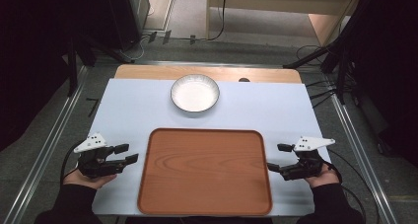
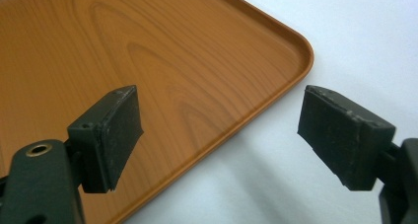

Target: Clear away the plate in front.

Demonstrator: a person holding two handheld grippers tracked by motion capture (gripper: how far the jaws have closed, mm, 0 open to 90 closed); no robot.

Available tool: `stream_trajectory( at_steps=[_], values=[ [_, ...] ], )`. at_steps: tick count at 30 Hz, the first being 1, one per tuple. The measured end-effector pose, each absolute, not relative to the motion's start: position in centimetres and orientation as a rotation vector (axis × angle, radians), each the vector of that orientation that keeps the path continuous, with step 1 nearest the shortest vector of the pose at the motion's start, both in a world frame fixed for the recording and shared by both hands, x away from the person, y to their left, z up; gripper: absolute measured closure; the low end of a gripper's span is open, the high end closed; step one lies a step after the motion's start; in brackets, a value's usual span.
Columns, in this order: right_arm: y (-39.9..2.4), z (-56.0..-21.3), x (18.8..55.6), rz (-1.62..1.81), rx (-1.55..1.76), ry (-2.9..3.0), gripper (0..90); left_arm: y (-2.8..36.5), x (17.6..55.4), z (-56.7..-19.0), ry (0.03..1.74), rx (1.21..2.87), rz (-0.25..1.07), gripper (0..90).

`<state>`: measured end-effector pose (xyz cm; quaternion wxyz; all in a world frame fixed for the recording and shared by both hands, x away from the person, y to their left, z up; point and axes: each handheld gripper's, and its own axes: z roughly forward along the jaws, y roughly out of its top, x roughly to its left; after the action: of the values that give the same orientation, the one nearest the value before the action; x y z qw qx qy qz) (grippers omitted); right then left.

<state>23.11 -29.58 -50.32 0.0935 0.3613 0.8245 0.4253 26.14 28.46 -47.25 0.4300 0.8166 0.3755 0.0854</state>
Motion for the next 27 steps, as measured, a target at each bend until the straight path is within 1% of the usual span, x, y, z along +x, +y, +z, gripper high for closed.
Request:
stream_trajectory(
  at_steps=[2,6,13,16,23,27],
  values=[
    [-29.58,-50.32,23.11,1.261,1.072,2.449,17.5,28.33,26.16,-47.32,0.937,2.045,0.209,43.1],
    [-29.54,-50.33,23.12,1.261,1.070,2.451,17.6,28.36,26.30,-47.34,0.971,2.056,0.207,37.3],
    [-29.49,-50.35,23.10,1.261,1.074,2.451,17.6,28.51,26.48,-47.30,1.009,2.053,0.199,32.6],
    [-29.47,-50.35,23.11,1.260,1.066,2.455,17.6,28.63,26.61,-47.30,1.039,2.047,0.191,32.5],
    [-29.47,-50.36,23.14,1.252,1.063,2.463,17.6,28.56,26.58,-47.30,1.037,2.053,0.193,31.4],
    [-29.44,-50.38,23.14,1.249,1.062,2.467,17.7,28.57,26.55,-47.41,1.015,2.060,0.224,30.1]
  ],
)
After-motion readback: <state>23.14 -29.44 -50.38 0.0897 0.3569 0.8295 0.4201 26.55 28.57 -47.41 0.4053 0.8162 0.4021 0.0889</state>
